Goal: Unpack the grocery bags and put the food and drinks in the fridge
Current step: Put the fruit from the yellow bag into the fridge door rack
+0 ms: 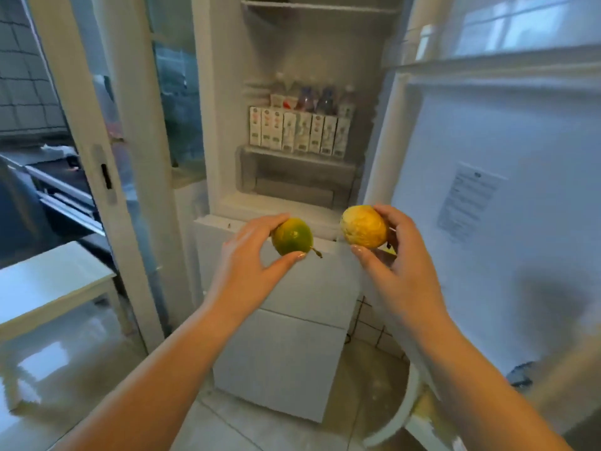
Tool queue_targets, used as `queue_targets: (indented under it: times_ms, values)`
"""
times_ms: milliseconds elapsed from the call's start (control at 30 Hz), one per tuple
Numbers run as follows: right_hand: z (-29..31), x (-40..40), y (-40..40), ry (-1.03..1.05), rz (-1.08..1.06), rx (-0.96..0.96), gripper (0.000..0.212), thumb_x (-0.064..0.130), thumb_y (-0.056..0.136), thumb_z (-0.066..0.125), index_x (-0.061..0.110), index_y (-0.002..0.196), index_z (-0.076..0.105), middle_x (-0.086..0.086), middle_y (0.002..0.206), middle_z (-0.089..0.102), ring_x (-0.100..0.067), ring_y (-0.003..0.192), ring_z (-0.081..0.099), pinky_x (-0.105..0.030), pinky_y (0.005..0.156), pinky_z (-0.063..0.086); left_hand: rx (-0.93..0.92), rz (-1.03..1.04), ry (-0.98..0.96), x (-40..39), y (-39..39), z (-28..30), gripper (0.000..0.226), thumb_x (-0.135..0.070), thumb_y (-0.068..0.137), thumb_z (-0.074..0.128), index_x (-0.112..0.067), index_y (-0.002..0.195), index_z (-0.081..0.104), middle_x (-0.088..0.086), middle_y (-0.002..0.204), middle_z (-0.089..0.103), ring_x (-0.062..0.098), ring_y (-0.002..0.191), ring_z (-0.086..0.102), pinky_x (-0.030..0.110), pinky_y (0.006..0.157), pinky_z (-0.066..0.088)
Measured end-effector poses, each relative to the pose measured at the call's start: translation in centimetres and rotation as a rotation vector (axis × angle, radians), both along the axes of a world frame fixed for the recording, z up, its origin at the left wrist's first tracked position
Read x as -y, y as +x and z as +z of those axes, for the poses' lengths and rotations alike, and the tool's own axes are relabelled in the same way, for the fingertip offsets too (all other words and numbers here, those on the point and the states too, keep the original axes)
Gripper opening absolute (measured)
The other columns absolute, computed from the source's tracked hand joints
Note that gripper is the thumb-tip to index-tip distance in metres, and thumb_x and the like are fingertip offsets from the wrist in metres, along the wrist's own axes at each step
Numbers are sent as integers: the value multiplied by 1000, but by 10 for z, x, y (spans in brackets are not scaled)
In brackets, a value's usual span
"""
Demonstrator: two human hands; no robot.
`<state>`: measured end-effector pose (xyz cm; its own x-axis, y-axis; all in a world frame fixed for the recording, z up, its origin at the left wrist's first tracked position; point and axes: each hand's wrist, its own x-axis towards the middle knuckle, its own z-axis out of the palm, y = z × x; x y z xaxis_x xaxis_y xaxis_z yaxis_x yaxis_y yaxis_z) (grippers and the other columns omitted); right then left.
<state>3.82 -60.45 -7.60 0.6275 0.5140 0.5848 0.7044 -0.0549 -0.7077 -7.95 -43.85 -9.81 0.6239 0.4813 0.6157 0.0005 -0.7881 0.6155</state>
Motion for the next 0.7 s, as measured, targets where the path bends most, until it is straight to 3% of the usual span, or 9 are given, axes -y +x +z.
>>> queue_targets:
  times_ms: [100,200,267,333,467,600,700]
  values:
    - [12,-3,14,-3,-168,2,52,22,83,67,40,123,38,10,123,44,-5,108,49,-10,83,46,-26,-177,26,-22,38,7,52,-45,75,64,-35,123,47,-19,116,49,-14,103,44,-2,85,31]
    - [16,0,29,-69,-316,18,52,19,83,68,38,124,40,7,125,45,-5,104,49,-14,82,47,-60,-304,35,-36,71,4,54,-40,76,71,-30,126,51,-11,118,55,-4,104,47,12,92,37]
    - [11,7,37,-114,-413,11,54,18,83,69,35,127,42,6,125,46,-3,98,50,-9,77,44,-93,-377,51,-37,89,0,54,-37,77,72,-29,127,52,-10,119,56,2,105,49,22,93,42]
    - [5,17,40,-165,-492,-16,55,19,82,69,32,128,43,5,125,48,-6,100,51,-9,76,40,-123,-439,57,-34,106,-3,53,-37,78,72,-28,127,52,-12,118,56,4,105,50,24,93,42]
    - [-5,39,41,-279,-620,-35,55,20,81,70,28,130,45,1,125,52,-15,105,54,-23,84,40,-166,-546,53,-22,142,-3,52,-37,79,70,-25,127,53,-6,124,55,10,114,50,27,98,42]
    - [-8,48,41,-319,-634,-42,56,22,80,71,27,130,46,3,126,52,-13,109,51,-20,85,39,-236,-615,49,-13,173,-3,58,-41,77,72,-24,129,53,-5,125,56,10,114,52,38,100,44]
    - [-8,43,48,-403,-618,7,58,25,79,72,26,130,46,2,128,51,-14,114,49,-28,93,43,-304,-631,67,-7,184,-3,58,-47,75,72,-31,128,53,-7,124,58,10,109,56,40,96,47]
